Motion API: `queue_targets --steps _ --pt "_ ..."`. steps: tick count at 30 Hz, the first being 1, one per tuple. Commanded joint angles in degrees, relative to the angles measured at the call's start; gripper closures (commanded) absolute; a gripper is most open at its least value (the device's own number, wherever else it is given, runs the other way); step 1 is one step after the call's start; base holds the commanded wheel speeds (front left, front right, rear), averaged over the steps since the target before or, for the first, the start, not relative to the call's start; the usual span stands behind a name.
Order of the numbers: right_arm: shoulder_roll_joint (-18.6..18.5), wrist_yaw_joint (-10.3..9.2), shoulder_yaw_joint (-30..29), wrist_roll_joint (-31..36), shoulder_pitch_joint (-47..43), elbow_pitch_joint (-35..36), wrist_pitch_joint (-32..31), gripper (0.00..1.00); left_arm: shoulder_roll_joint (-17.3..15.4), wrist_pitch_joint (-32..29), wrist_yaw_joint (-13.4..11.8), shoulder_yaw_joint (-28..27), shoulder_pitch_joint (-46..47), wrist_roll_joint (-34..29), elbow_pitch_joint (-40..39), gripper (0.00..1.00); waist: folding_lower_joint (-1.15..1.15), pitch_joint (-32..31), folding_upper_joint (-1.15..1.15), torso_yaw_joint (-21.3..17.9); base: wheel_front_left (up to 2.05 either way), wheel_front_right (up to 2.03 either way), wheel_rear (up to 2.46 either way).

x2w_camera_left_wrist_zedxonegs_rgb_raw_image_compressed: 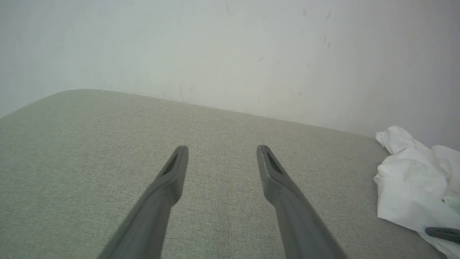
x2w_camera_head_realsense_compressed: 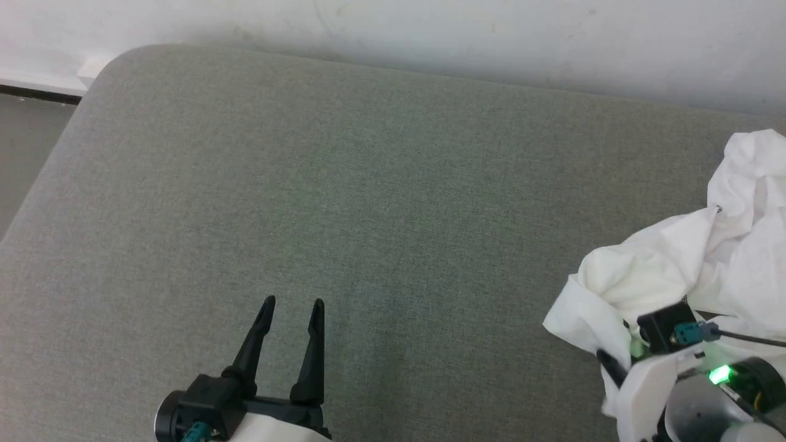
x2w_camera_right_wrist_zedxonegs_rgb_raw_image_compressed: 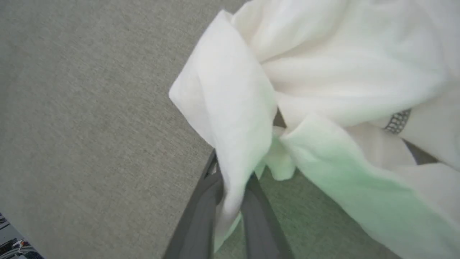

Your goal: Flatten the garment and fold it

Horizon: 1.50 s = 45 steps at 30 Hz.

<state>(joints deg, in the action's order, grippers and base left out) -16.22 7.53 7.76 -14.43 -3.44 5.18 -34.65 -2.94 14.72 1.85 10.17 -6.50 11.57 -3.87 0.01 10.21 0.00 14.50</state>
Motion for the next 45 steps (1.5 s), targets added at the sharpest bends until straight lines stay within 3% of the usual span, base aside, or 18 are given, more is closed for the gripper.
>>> queue_targets --steps 1,6,12,19,29,37,45 --pt "0.8 -0.04 0.2 -0.2 1.8 0.1 1.2 1.00 0.1 0.3 -0.6 -0.1 0.9 0.4 0.2 0.00 -0.01 -0.6 0.00 0.0 0.00 0.00 0.00" --pt "1.6 -0.04 2.8 -2.9 10.1 2.1 2.5 1.00 0.1 0.3 -0.8 -0.3 0.5 0.6 0.3 0.00 -0.01 -2.1 0.00 -0.6 0.00 0.00 0.00" --pt "1.2 -0.04 10.2 -5.1 27.7 1.3 0.6 1.00 0.1 0.3 -0.9 0.7 0.8 1.3 0.6 0.00 -0.01 -2.5 0.00 -0.6 0.00 0.00 0.00" --pt "4.2 -0.04 19.2 -7.3 46.8 -6.6 -0.3 1.00 0.1 0.3 -1.2 2.4 1.8 2.9 1.3 0.00 -0.01 -0.4 0.00 2.1 0.00 0.00 0.00" --pt "9.3 -0.04 25.5 -7.7 64.6 -21.5 3.3 1.00 0.1 0.3 -1.4 5.0 4.3 4.5 2.4 0.00 -0.01 3.8 0.00 7.3 0.00 0.00 0.00" --pt "11.3 -0.04 28.7 -6.5 71.7 -36.7 8.7 1.00 0.1 0.3 -1.7 8.9 6.9 6.5 3.4 0.00 -0.01 7.6 0.00 11.7 0.00 0.00 0.00" --pt "9.6 -0.04 32.2 -5.5 70.3 -49.5 9.8 1.00 0.1 0.3 -2.1 12.4 10.2 8.6 4.0 0.00 -0.01 10.5 0.00 15.5 0.00 0.00 0.00"
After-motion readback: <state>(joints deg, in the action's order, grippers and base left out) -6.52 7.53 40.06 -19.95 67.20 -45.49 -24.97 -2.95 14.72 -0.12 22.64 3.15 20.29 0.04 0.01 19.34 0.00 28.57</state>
